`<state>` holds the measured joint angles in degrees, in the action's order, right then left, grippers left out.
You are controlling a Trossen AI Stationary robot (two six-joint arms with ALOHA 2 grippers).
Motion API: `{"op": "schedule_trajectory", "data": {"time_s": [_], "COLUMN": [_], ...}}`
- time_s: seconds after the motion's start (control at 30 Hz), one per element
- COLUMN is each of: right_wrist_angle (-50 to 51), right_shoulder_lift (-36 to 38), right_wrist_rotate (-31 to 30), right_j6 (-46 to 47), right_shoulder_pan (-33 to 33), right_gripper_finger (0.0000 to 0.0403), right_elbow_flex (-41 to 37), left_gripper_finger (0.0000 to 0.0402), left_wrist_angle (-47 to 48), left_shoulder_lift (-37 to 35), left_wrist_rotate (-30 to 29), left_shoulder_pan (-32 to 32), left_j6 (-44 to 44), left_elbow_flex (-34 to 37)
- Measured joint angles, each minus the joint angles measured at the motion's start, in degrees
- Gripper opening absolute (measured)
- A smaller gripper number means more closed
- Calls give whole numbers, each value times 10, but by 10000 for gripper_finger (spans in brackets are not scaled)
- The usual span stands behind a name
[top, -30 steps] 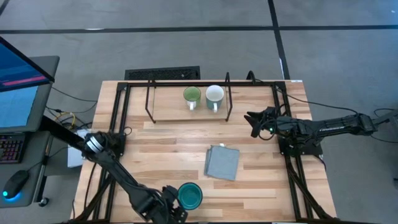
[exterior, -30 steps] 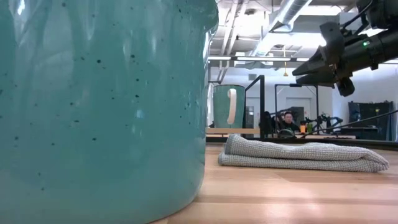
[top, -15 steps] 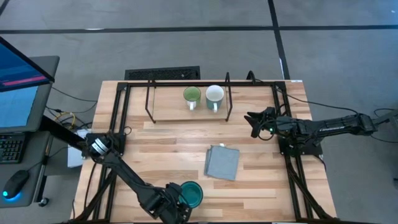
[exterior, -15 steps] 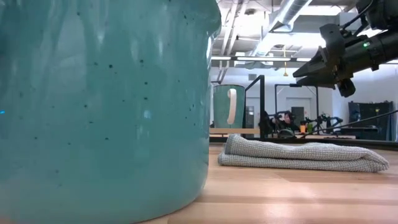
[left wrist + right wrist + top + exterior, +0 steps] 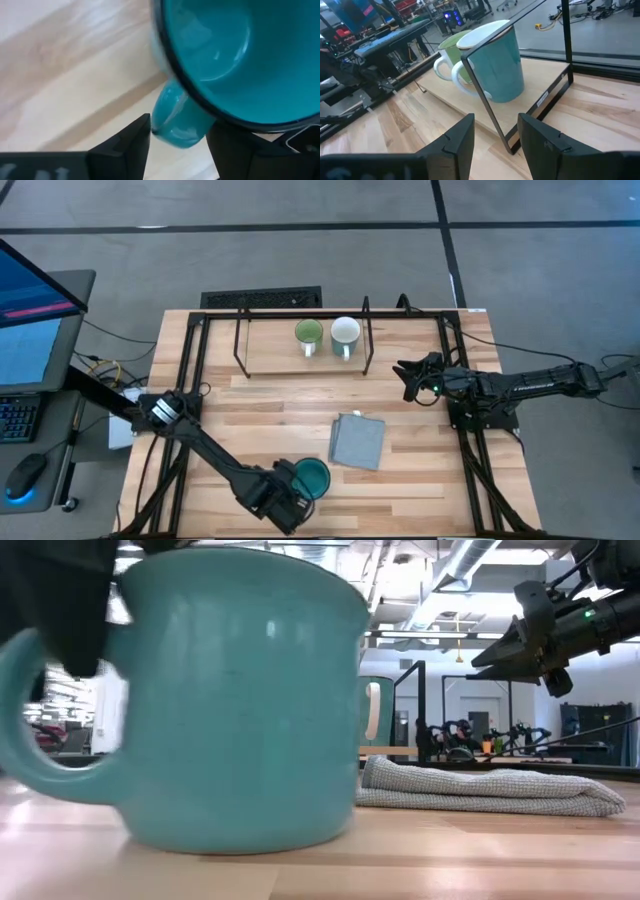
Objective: Stack small to large cups/mugs on shelf
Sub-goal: Put the blue mug on the shelf
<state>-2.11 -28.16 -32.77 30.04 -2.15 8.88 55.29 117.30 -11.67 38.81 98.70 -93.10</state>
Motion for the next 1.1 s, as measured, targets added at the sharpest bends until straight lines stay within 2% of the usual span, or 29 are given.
{"op": "schedule_trajectory", "data": {"time_s": [0.2, 0.47, 0.73, 1.1], "right_wrist_angle": [0, 0, 0, 0], "right_shoulder_lift": [0, 0, 0, 0], "right_wrist_rotate": [0, 4, 4, 4], "right_j6": [0, 0, 0, 0], "right_shoulder_pan": [0, 0, 0, 0], "right_gripper_finger": [173, 173, 173, 173], "right_elbow_flex": [0, 0, 0, 0], "left_gripper_finger": [174, 174, 171, 117], "left_wrist_angle": [-4, -6, -8, -8], "left_shoulder_lift": [0, 0, 0, 0], "left_wrist_rotate": [0, 5, 39, 33], "left_shoulder_pan": [-17, -38, -52, -57], "left_j6": [-144, -219, -247, -267], "left_elbow_flex": [0, 0, 0, 0]}}
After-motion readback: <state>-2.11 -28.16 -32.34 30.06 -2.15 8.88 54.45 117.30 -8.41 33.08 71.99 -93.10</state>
